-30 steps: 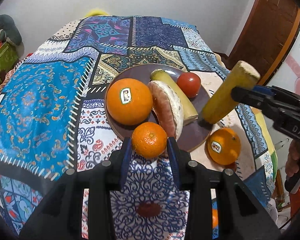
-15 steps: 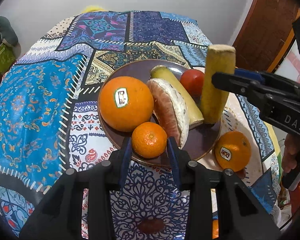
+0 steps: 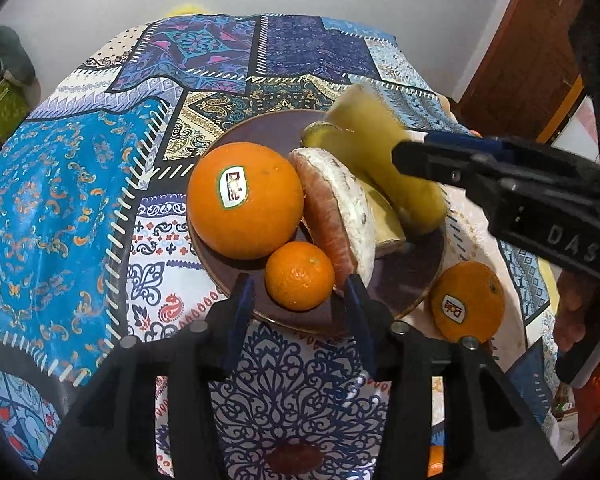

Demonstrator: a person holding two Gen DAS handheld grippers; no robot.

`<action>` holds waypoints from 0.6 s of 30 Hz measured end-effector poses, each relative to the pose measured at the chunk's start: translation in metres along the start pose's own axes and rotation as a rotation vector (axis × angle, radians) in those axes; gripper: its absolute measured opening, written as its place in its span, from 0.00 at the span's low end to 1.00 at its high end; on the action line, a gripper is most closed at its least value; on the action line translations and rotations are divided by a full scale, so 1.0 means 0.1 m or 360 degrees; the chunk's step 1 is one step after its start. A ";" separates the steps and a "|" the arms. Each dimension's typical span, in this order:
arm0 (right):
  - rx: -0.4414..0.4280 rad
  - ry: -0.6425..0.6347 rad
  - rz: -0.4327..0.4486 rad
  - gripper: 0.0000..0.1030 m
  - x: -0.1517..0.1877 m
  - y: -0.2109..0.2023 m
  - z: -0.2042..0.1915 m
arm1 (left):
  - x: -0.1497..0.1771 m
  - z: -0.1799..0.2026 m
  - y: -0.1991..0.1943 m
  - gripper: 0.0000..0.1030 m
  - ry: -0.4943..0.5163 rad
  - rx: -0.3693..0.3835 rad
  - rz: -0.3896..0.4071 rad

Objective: Organize fruits
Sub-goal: 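Lower the mandarin and yellow cylinder onto the plate and open both tools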

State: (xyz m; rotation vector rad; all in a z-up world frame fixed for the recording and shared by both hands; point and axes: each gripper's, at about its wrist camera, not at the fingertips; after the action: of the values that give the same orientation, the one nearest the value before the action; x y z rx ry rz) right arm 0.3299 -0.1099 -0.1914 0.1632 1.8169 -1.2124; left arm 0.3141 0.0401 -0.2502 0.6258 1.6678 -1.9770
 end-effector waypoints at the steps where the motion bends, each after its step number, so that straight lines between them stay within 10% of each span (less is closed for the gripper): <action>1: 0.0004 -0.0002 -0.0005 0.34 0.02 -0.01 -0.01 | 0.00 0.01 -0.02 0.48 0.0003 -0.0008 0.0001; 18: 0.0114 0.0019 0.0076 0.44 0.31 -0.75 0.05 | 0.02 0.26 -0.68 0.58 0.0035 -0.0028 0.0122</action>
State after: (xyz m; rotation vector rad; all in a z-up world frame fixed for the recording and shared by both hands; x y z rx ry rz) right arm 0.2735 -0.1627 -0.1647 0.2534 1.7709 -1.2455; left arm 0.2690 0.0241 -0.1948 0.6969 1.6478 -1.9064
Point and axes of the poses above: each gripper's, at about its wrist camera, not at the fingertips, and y roughly the way its jaws point, z to its right, x to its underside, and after that the axes turned 6 degrees about z, right-handed
